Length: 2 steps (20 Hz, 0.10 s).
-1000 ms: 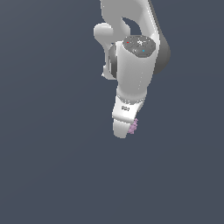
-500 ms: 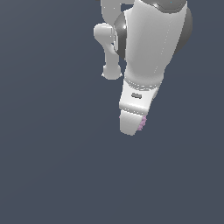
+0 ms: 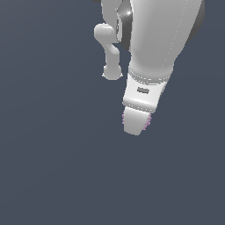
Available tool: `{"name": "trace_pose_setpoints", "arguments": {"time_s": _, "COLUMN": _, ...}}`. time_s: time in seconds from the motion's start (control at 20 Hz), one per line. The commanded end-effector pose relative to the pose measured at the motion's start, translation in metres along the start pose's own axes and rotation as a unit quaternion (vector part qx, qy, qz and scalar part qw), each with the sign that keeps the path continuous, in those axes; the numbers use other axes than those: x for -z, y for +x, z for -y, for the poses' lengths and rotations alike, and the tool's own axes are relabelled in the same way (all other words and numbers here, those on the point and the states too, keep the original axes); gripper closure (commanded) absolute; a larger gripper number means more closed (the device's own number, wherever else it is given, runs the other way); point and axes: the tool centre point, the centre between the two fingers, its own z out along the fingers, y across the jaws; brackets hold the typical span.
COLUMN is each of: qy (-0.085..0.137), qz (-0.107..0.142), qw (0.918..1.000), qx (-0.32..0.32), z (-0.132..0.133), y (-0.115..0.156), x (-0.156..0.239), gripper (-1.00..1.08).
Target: Pick up the object and move it to a goal position.
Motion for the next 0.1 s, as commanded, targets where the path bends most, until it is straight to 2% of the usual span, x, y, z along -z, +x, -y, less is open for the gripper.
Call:
{"name": "trace_pose_setpoints", "arguments": {"time_s": 0.0, "qy": 0.000, "qz": 0.000, "qw": 1.0000, "qx": 0.000, "z": -0.0008, "y": 0.0004, "x": 0.0011, "gripper": 1.08}}
{"name": "trace_pose_setpoints", "arguments": {"time_s": 0.05, "qy": 0.000, "qz": 0.000, "qw": 1.0000, "qx": 0.000, "z": -0.0008, "y": 0.0004, "x": 0.0009, "gripper": 1.08}}
